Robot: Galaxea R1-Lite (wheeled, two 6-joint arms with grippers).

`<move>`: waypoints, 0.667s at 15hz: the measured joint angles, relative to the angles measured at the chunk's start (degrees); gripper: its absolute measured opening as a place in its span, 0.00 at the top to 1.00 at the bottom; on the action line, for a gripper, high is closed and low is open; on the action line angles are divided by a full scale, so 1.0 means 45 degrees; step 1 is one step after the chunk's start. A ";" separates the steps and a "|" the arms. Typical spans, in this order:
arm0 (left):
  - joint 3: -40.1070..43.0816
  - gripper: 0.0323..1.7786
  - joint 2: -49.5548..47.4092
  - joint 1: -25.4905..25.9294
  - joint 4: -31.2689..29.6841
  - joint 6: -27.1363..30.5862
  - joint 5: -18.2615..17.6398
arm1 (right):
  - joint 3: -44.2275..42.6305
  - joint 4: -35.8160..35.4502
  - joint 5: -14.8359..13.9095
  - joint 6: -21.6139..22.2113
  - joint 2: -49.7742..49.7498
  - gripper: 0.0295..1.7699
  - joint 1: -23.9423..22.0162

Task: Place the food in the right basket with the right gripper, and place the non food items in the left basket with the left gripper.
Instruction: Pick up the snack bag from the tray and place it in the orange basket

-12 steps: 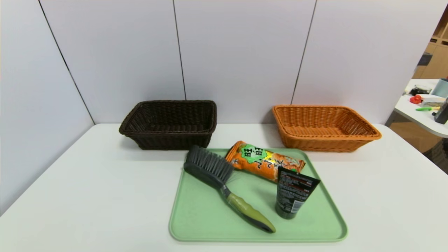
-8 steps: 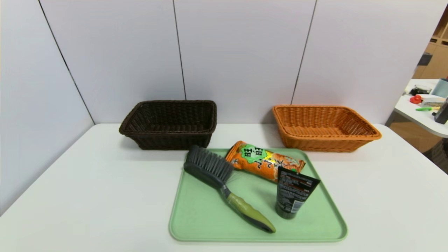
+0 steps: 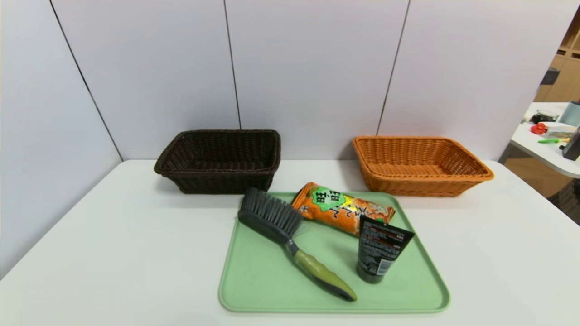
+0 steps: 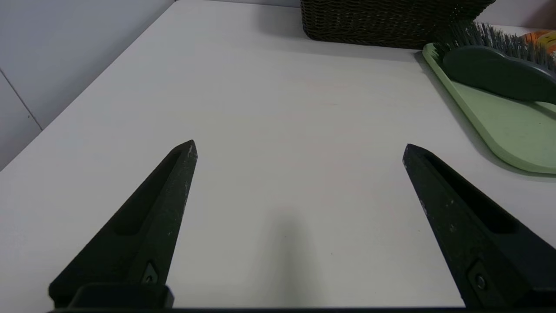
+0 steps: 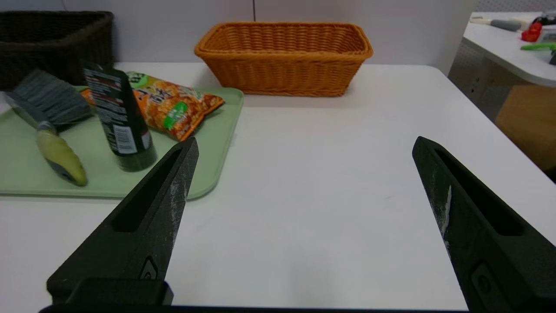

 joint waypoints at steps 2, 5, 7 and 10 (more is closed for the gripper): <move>-0.0214 0.05 0.0000 0.0000 -0.0358 0.0041 -0.0049 | -0.2037 0.0913 0.0282 -0.0092 0.0656 0.04 0.0000; -0.2132 0.05 0.0244 -0.0011 0.0442 0.0114 -0.0222 | -0.5339 0.1216 0.0398 -0.0192 0.2500 0.04 -0.0051; -0.4096 0.05 0.1149 -0.0011 0.1295 0.0114 -0.0252 | -0.6970 0.1382 0.0431 -0.0282 0.3882 0.04 -0.0111; -0.7239 0.05 0.3698 -0.0011 0.1718 0.0146 -0.0233 | -0.8942 0.1856 0.0442 -0.0631 0.5922 0.04 -0.0173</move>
